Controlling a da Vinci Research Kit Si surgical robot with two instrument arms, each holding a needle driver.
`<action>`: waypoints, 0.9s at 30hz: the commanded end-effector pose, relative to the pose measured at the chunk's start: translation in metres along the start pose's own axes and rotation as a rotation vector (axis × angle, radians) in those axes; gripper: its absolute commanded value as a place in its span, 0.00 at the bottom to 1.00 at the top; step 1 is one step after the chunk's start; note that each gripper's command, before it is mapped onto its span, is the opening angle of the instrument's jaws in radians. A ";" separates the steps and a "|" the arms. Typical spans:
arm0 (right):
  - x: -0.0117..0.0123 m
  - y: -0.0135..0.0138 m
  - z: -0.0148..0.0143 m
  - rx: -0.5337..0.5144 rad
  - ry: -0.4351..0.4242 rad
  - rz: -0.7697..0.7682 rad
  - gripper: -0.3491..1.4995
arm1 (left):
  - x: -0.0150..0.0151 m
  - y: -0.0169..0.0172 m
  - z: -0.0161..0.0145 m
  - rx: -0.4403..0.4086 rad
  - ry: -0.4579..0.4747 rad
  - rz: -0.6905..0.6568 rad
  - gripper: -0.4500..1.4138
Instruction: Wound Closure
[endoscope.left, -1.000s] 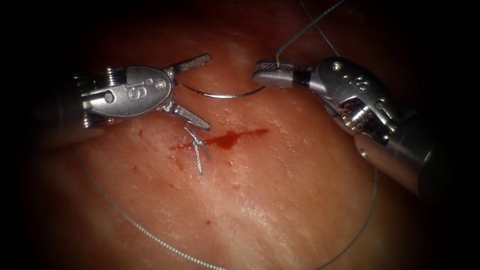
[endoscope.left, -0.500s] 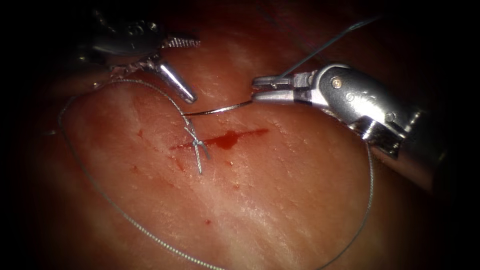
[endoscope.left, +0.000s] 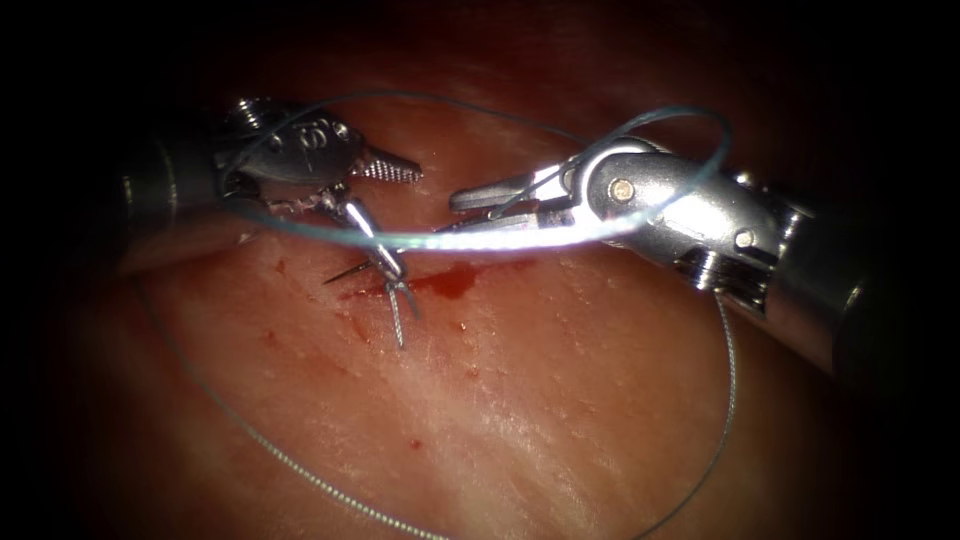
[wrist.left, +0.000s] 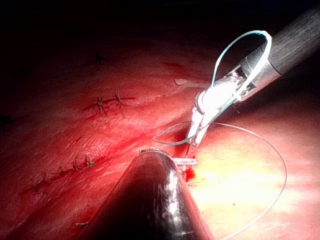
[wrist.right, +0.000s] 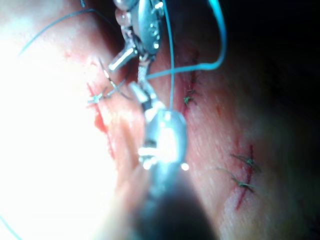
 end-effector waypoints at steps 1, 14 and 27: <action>-0.0001 0.0004 0.0007 0.006 0.009 -0.009 0.00 | 0.0005 -0.0008 0.0007 -0.004 -0.003 0.010 0.63; 0.0004 0.0005 0.0007 0.010 0.005 -0.042 0.00 | -0.0008 -0.0020 0.0024 -0.018 -0.076 0.040 0.48; 0.0009 -0.0001 0.0011 0.009 0.009 -0.047 0.00 | -0.0009 -0.0018 0.0018 -0.090 -0.079 0.079 0.00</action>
